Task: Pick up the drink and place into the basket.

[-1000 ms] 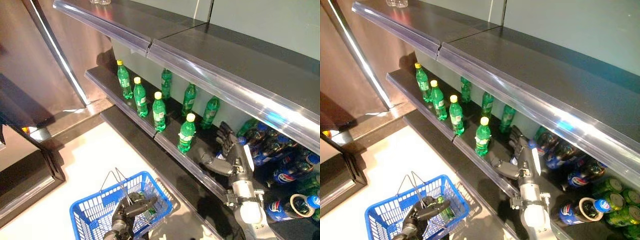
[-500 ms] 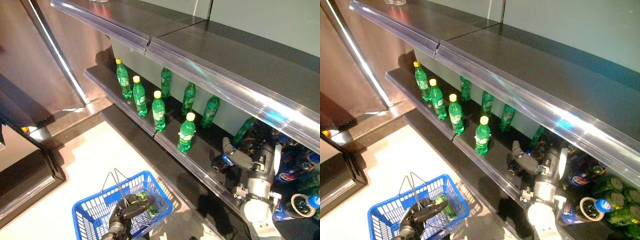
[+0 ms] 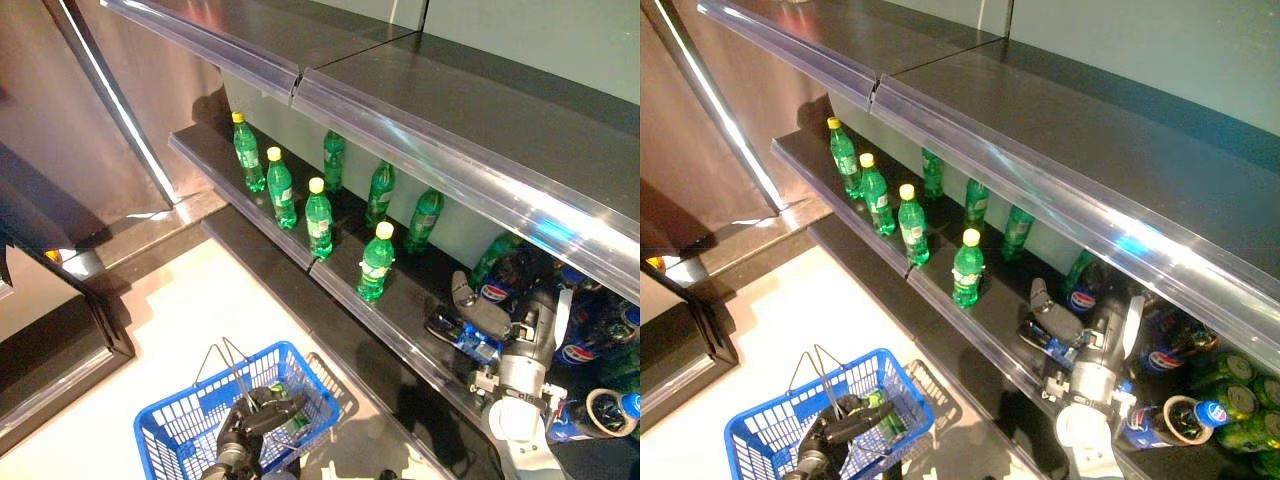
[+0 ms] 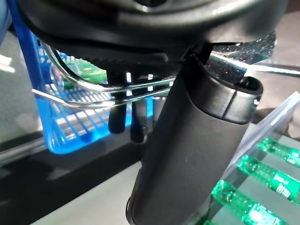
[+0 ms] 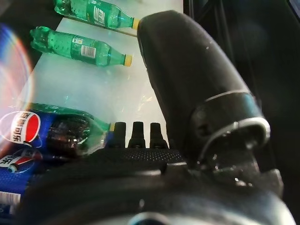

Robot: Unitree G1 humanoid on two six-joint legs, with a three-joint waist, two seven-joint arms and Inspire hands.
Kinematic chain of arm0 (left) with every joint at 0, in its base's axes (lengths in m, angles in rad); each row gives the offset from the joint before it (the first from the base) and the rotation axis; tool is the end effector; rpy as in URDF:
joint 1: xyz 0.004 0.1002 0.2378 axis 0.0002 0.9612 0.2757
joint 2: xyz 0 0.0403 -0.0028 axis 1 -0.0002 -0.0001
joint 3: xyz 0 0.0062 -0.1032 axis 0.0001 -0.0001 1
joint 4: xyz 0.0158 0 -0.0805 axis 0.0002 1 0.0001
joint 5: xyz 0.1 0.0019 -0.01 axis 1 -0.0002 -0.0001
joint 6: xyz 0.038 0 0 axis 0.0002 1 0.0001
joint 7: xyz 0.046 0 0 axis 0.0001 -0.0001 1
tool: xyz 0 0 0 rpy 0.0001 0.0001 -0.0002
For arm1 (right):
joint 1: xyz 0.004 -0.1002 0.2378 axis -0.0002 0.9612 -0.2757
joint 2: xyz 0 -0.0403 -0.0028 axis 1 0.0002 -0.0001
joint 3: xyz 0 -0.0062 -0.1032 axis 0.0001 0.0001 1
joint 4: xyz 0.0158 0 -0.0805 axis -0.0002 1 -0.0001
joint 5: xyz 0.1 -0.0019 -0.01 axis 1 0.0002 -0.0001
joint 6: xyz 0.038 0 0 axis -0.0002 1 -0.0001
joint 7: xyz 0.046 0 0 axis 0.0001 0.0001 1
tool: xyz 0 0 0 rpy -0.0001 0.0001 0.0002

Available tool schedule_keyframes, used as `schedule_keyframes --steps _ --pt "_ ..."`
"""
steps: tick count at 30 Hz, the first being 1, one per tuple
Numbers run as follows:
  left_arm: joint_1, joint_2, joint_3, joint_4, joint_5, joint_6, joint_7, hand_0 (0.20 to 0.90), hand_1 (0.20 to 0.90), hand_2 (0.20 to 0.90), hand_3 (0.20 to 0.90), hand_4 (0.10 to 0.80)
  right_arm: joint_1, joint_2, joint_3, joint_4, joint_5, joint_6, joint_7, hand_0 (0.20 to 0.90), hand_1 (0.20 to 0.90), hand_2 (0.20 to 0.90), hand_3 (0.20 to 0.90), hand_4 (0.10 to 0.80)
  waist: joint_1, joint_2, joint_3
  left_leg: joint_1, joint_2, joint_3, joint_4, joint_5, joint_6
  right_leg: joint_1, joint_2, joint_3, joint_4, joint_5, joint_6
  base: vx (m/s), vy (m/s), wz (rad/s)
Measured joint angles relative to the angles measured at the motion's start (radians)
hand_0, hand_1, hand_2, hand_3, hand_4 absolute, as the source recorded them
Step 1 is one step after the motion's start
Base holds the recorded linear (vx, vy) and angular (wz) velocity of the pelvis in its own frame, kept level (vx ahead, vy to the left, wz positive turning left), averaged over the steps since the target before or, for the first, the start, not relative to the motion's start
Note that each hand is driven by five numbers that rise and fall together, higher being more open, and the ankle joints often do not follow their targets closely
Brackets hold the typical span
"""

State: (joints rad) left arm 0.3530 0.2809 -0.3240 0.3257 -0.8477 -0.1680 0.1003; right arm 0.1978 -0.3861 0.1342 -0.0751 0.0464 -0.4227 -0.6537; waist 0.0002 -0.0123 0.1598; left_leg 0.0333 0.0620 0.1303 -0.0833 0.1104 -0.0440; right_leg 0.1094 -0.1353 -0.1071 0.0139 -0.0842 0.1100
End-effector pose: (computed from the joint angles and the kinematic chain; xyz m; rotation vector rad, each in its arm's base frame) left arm 0.0833 0.1772 -0.0598 -0.5006 0.6183 0.2203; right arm 0.1588 -0.1950 0.0459 -0.1877 -0.3466 -0.4555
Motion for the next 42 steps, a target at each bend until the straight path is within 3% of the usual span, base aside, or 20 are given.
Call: schedule_keyframes --steps 13,18,23,32,42 --pt "-0.002 0.0 0.0 0.0 0.0 0.0 0.0 0.3 0.3 0.3 0.2 0.1 -0.003 0.0 0.0 0.0 0.001 0.0 0.003 0.9 0.9 0.9 0.9 0.8 -0.001 0.0 0.0 0.0 0.0 -0.001 0.0 0.0 0.0 0.001 0.0 -0.001 0.0 0.0 0.0 -0.031 0.006 0.0" --pt "-0.004 0.0 0.0 -0.001 0.0 0.0 -0.001 0.3 0.3 0.3 0.2 0.1 -0.003 0.0 0.008 0.0 0.035 0.0 0.093 0.9 0.9 0.9 0.9 0.8 -0.001 0.0 0.0 0.0 0.0 -0.001 0.0 0.0 0.0 0.0 0.0 -0.001 0.0 0.001 0.0 -0.055 0.011 0.0" --pt "-0.004 0.0 0.0 -0.002 0.0 0.0 -0.001 0.3 0.3 0.3 0.2 0.1 -0.003 0.0 0.009 0.005 0.034 0.0 0.093 0.9 0.9 0.9 0.9 0.8 -0.002 -0.001 -0.001 0.0 0.0 -0.001 0.0 0.0 0.0 0.001 0.0 -0.001 0.0 0.001 0.0 -0.024 0.003 0.0" --pt "-0.005 0.0 0.032 -0.002 0.0 0.005 -0.003 0.3 0.3 0.3 0.2 0.1 -0.002 -0.01 0.008 0.066 -0.007 0.151 0.123 0.9 0.9 0.9 0.9 0.8 -0.002 -0.007 -0.004 0.0 0.0 -0.001 0.0 0.0 0.0 0.0 0.0 0.0 0.0 0.002 0.0 0.0 0.0 0.0" --pt "-0.005 0.002 0.033 -0.002 0.0 0.01 -0.006 0.3 0.3 0.3 0.2 0.1 -0.003 -0.01 0.008 0.109 -0.007 0.172 0.164 0.9 0.9 0.9 0.9 0.8 0.0 -0.018 0.003 -0.001 -0.001 0.0 0.0 0.0 0.0 0.0 0.0 0.0 0.002 0.002 0.001 0.003 -0.001 0.0"
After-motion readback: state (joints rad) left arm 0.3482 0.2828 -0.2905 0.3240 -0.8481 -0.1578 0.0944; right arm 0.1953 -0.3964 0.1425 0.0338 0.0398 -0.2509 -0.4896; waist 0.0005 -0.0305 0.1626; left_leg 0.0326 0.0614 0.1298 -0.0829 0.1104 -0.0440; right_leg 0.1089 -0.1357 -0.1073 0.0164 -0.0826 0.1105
